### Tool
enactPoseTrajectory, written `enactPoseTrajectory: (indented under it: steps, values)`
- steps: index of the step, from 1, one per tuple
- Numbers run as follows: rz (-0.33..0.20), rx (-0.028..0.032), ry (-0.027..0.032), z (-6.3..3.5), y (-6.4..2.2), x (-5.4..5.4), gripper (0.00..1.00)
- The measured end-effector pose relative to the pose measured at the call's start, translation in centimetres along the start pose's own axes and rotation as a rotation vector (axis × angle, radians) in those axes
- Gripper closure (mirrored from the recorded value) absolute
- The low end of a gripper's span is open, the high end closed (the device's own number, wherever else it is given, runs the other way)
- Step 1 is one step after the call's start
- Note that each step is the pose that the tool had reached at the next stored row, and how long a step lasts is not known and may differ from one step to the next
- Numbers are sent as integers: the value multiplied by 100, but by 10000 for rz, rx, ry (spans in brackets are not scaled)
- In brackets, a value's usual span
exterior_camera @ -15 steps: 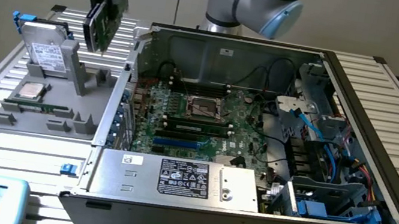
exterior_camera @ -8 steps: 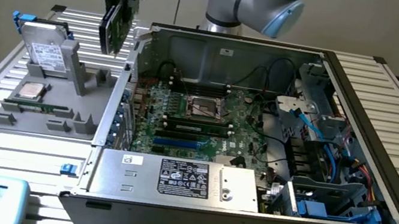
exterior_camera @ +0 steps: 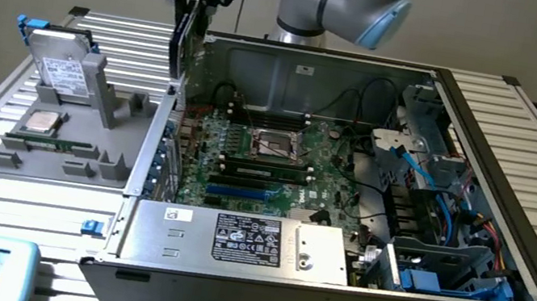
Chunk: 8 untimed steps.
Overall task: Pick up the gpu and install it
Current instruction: 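Pick up the gpu and move the gpu toward the slot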
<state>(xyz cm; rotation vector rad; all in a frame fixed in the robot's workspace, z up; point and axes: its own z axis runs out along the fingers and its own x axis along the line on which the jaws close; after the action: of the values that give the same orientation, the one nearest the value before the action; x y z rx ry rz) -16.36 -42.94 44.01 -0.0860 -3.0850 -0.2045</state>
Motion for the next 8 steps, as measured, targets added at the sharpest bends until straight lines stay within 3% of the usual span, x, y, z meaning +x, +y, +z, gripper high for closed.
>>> enactPoseTrajectory:
  steps: [8]
  values:
    - [5, 1, 36, -18, 5, -364, 72]
